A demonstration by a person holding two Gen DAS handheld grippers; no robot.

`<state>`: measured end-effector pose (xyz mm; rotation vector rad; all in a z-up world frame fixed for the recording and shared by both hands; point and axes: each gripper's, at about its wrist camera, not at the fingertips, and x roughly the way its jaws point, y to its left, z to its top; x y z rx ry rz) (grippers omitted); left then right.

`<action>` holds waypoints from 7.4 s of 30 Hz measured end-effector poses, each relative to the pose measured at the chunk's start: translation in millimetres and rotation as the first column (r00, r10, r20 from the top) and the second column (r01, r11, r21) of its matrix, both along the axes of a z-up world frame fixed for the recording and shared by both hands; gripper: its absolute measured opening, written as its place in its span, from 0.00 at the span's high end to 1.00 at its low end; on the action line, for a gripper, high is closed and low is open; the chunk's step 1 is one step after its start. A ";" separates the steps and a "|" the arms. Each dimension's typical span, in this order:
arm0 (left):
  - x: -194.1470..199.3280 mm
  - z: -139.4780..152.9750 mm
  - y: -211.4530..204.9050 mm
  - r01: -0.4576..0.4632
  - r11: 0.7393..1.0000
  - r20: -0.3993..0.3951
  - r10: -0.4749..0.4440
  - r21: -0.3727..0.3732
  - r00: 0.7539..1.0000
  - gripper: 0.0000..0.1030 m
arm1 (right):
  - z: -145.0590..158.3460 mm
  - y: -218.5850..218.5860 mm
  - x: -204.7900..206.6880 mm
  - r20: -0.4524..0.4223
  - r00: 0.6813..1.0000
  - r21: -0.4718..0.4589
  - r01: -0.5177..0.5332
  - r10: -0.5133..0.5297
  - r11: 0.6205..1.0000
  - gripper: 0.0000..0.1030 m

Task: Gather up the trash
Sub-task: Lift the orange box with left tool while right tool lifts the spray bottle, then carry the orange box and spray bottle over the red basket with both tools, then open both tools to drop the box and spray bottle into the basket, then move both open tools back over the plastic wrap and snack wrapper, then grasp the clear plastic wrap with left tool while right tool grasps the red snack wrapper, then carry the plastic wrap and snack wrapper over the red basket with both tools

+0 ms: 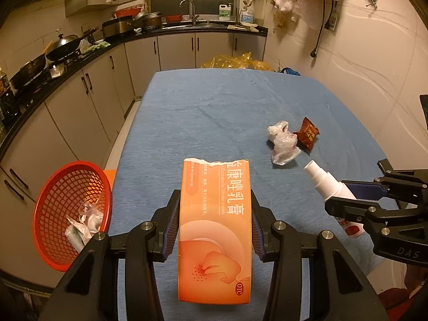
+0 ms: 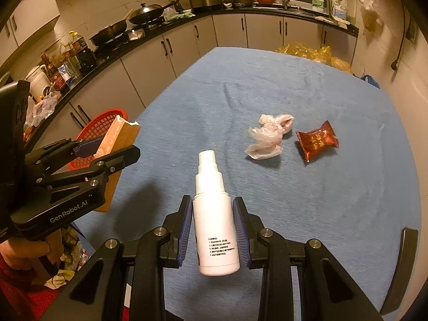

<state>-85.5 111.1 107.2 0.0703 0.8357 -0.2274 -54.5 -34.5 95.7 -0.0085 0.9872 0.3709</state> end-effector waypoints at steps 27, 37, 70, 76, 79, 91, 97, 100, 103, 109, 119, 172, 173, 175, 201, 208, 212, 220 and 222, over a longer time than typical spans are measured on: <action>3.0 1.5 39.6 -0.074 0.997 0.012 0.075 -0.027 0.997 0.57 | 6.6 31.2 10.4 0.016 0.999 -0.025 -0.049 0.049 0.999 0.68; 6.3 -0.4 65.8 -0.111 0.993 0.007 0.111 -0.031 0.994 0.57 | 8.4 54.2 17.0 0.017 0.996 -0.032 -0.082 0.083 0.996 0.68; 14.7 -19.5 204.1 -0.351 0.934 -0.051 0.348 -0.063 0.936 0.57 | 5.3 185.5 67.7 -0.013 0.967 0.012 -0.254 0.254 0.967 0.68; 20.1 -16.9 231.2 -0.398 0.915 -0.051 0.395 -0.073 0.917 0.57 | 5.8 219.3 87.9 -0.022 0.957 0.036 -0.288 0.289 0.957 0.68; 22.7 -15.4 240.9 -0.413 0.907 -0.052 0.410 -0.079 0.910 0.57 | 5.0 233.8 96.9 -0.029 0.953 0.047 -0.299 0.301 0.953 0.68; 32.6 -10.3 257.1 -0.448 0.886 -0.050 0.445 -0.117 0.894 0.32 | 8.0 268.6 125.1 -0.024 0.956 0.068 -0.291 0.293 0.954 0.63; 24.0 -7.4 252.2 -0.470 0.875 -0.041 0.469 -0.116 0.882 0.28 | 23.2 245.8 123.0 0.011 0.969 0.086 -0.247 0.247 0.965 0.63; 19.3 -8.4 243.2 -0.467 0.874 -0.042 0.466 -0.133 0.884 0.25 | 21.3 225.1 115.1 -0.003 0.978 0.099 -0.207 0.209 0.973 0.63; 18.7 -12.0 225.1 -0.443 0.888 -0.058 0.440 -0.125 0.896 0.25 | 15.5 205.8 105.5 -0.017 0.983 0.091 -0.179 0.182 0.980 0.62; 18.5 -15.7 183.9 -0.379 0.918 -0.074 0.373 -0.112 0.925 0.25 | 2.9 158.0 84.3 -0.056 0.991 0.089 -0.117 0.122 0.989 0.62; 23.3 -11.5 100.6 -0.245 0.964 -0.086 0.237 -0.100 0.968 0.24 | -6.0 65.4 59.2 -0.086 0.996 0.086 0.037 -0.030 0.996 0.62; 67.3 -80.2 -49.3 0.000 0.999 -0.211 0.011 0.049 0.977 0.64 | -57.8 -146.8 159.9 -0.341 0.831 0.208 0.523 -0.440 0.827 0.46; 66.5 -80.3 -46.1 -0.004 0.999 -0.215 0.014 0.049 0.976 0.64 | -61.1 -144.3 166.3 -0.349 0.824 0.196 0.530 -0.446 0.825 0.46; 62.6 -80.0 -38.3 -0.012 0.999 -0.215 0.022 0.048 0.976 0.64 | -68.3 -139.5 175.4 -0.363 0.807 0.142 0.542 -0.465 0.828 0.58; 37.2 -21.2 -45.4 -0.020 1.000 -0.061 0.019 -0.005 0.998 0.64 | 1.1 -73.0 31.2 -0.002 0.979 0.046 0.203 -0.203 0.978 0.71; 25.6 -7.4 -41.3 -0.037 0.999 -0.036 0.038 0.022 0.999 0.64 | 11.4 -57.1 24.2 0.034 0.987 0.067 0.153 -0.155 0.986 0.71; 22.2 -0.5 -36.5 -0.048 0.998 -0.022 0.049 0.030 0.999 0.64 | 16.8 -47.9 22.4 0.052 0.990 0.076 0.125 -0.129 0.989 0.71; 20.2 11.3 -24.7 -0.067 0.997 0.000 0.067 0.043 0.998 0.64 | 23.6 -35.2 23.3 0.074 0.993 0.086 0.085 -0.092 0.993 0.71; 19.8 12.2 -21.8 -0.074 0.996 0.005 0.074 0.043 0.997 0.64 | 25.6 -31.0 24.6 0.077 0.994 0.089 0.077 -0.084 0.993 0.71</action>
